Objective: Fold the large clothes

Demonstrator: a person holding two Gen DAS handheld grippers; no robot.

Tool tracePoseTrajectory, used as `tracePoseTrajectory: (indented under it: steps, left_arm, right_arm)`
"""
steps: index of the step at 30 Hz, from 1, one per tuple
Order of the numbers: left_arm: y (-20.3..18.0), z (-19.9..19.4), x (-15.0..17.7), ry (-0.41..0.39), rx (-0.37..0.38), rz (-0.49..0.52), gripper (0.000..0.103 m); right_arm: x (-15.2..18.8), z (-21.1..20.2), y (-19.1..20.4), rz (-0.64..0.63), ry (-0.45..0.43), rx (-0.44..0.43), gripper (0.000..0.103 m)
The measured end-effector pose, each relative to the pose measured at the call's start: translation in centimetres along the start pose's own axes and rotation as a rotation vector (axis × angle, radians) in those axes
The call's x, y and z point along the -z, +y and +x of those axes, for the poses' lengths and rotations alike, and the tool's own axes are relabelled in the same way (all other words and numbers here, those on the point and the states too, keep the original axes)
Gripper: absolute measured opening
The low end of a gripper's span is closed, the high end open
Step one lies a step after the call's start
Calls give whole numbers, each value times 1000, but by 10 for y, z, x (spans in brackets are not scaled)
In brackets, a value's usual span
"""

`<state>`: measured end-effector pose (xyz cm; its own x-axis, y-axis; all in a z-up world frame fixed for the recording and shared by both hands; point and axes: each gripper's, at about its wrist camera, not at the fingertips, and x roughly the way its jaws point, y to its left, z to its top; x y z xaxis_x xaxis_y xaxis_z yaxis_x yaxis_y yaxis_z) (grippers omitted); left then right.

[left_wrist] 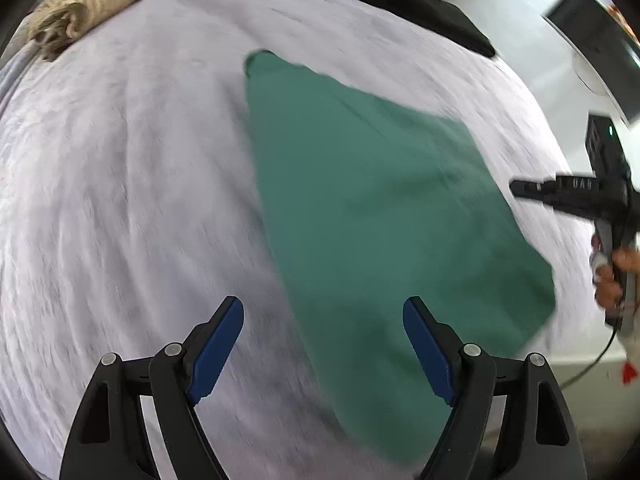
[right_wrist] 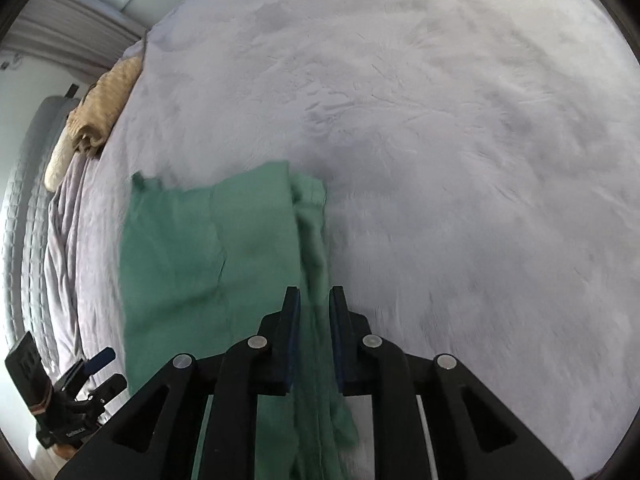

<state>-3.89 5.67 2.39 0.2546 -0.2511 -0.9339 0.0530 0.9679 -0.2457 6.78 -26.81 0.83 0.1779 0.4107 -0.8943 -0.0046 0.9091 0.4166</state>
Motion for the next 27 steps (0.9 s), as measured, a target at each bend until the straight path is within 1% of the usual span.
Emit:
tracePoseTrajectory:
  steps: [1, 3, 4, 5, 6, 7, 8, 11, 14, 16, 18, 20, 23, 27]
  left_arm:
    - [-5, 2, 7, 24, -6, 12, 83]
    - [-11, 16, 28, 99, -47, 45, 83]
    - [-11, 23, 38, 112, -56, 55, 83]
    - [-10, 27, 45, 105, -61, 50, 84]
    - [-6, 29, 52, 93, -69, 24, 90]
    - [-2, 30, 54, 90, -68, -3, 93]
    - [3, 30, 55, 92, -53, -42, 93]
    - [9, 30, 56, 107, -43, -94, 93]
    - [7, 29, 56, 91, -67, -73, 93]
    - [5, 28, 56, 92, -80, -68, 93]
    - [6, 27, 55, 104, -87, -83, 93]
    - [-2, 28, 55, 112, -98, -80, 93]
    - [-5, 29, 52, 127, -101, -86, 93]
    - [-10, 35, 46, 143, -106, -112, 93]
  right_arm:
    - [6, -5, 6, -12, 8, -2, 15]
    - [18, -13, 18, -41, 23, 4, 15]
    - [28, -18, 24, -57, 30, 6, 15]
    - [35, -22, 28, -69, 33, 4, 15]
    - [43, -26, 32, -81, 36, 1, 15]
    - [52, -30, 36, -93, 42, -7, 15]
    - [60, -35, 38, -106, 51, -17, 15]
    - [84, -35, 47, -142, 101, -26, 15]
    - [101, -23, 45, -155, 132, 35, 15]
    - [107, -13, 36, -124, 148, 82, 15]
    - [108, -3, 24, -58, 168, 91, 15]
    - [108, 5, 10, -10, 183, 109, 13]
    - [111, 14, -1, -7, 209, 129, 11]
    - [110, 19, -4, -24, 232, 153, 10]
